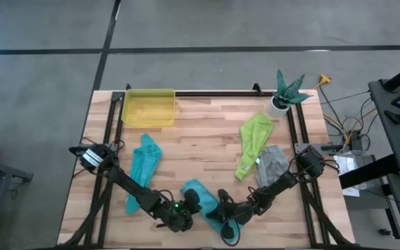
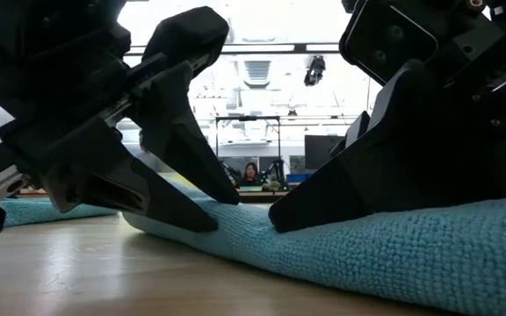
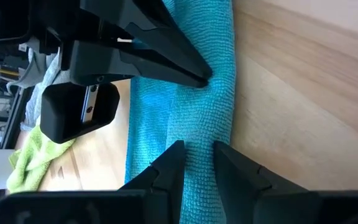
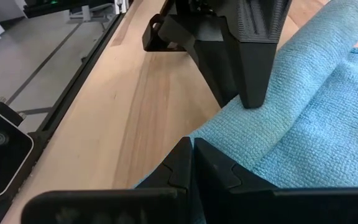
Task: Roll microfiber towels into tight, uniform cylinder then place into a basket
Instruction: Roll the right light blue towel
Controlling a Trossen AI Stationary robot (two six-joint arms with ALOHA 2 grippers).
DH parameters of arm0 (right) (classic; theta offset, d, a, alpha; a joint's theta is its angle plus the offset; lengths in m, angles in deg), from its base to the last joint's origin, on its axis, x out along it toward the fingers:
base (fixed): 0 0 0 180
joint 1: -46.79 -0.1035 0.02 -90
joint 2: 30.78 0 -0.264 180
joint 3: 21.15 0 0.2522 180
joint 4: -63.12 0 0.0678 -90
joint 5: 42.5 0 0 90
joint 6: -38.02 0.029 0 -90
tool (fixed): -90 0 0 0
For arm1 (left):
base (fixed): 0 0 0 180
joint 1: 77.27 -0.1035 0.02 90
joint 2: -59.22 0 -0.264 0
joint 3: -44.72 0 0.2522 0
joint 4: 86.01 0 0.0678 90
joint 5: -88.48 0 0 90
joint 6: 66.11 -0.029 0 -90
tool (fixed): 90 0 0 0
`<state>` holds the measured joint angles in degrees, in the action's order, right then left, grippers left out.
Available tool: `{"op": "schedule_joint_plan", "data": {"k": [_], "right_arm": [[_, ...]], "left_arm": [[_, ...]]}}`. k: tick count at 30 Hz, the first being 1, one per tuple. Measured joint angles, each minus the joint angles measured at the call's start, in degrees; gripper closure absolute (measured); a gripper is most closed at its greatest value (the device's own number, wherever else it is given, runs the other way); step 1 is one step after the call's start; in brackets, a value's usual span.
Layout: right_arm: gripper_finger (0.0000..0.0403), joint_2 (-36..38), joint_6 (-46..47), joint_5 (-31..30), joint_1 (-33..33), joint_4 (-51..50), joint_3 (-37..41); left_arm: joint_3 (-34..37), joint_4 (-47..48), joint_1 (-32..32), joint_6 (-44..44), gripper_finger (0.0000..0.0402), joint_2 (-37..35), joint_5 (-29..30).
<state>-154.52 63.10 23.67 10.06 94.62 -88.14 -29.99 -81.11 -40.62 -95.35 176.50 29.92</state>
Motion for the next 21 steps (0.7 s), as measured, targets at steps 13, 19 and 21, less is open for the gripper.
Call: {"op": "schedule_joint_plan", "data": {"k": [13,19,21], "right_arm": [[0.039,0.0,-0.2,0.0,0.0,0.4,0.0],[0.039,0.7,-2.0,0.0,0.0,0.7,0.0],[0.039,1.4,-2.5,-0.1,-0.1,0.7,0.0]], "left_arm": [[0.0,-0.2,-0.7,2.1,0.0372,0.0,-2.0],[0.0,-0.2,-0.7,2.1,0.0397,0.0,-3.3],[-0.1,-0.1,-0.7,2.1,0.0399,-0.2,-4.0]]}}
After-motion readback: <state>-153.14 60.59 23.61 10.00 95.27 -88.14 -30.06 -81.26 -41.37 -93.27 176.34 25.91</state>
